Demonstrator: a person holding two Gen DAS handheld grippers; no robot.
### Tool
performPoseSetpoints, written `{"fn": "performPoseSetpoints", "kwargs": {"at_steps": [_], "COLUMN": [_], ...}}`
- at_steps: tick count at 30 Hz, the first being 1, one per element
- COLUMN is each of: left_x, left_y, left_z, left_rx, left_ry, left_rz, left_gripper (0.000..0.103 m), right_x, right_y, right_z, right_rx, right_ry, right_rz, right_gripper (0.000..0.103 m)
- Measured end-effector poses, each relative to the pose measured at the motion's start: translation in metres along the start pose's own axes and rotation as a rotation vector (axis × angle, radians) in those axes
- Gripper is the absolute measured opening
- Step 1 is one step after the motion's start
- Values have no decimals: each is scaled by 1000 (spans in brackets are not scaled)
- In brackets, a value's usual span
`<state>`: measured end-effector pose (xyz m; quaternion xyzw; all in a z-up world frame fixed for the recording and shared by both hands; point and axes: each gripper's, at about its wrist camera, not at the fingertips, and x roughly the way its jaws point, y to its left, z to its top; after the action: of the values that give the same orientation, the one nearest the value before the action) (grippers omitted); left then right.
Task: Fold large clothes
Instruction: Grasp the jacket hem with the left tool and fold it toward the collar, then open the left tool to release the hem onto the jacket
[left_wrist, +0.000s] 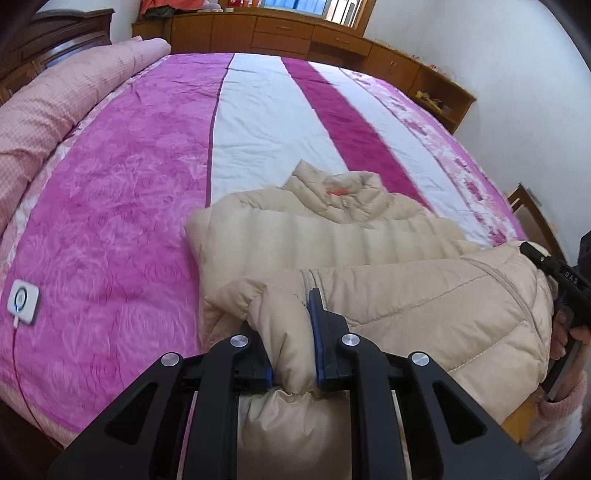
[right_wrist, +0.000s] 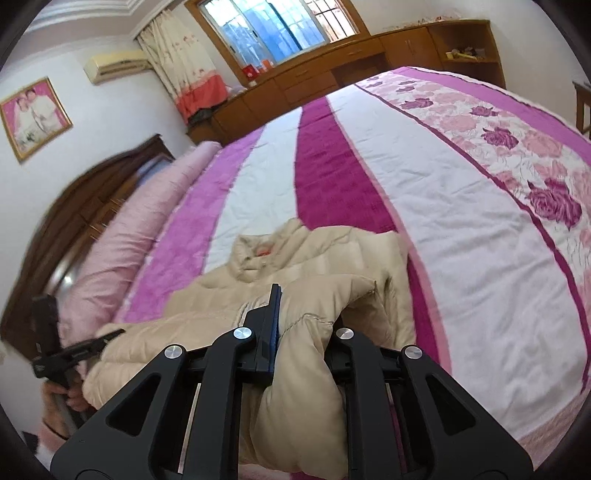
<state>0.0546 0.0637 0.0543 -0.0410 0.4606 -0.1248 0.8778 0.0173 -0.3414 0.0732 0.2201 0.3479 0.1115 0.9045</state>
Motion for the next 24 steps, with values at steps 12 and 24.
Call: {"fn": "performPoseSetpoints", "kwargs": {"at_steps": [12, 24], "left_x": [86, 95], "left_y": [-1, 9], "left_z": [17, 30], "left_rx": [39, -40], "left_ry": [81, 84], "left_rz": [134, 116], "left_gripper": [22, 44], "right_x": [82, 130], "right_y": [-32, -41], "right_z": [-5, -8], "right_rx": [13, -31], "right_ry": [75, 122], "right_rz": [-122, -225], "right_gripper": [23, 29]}}
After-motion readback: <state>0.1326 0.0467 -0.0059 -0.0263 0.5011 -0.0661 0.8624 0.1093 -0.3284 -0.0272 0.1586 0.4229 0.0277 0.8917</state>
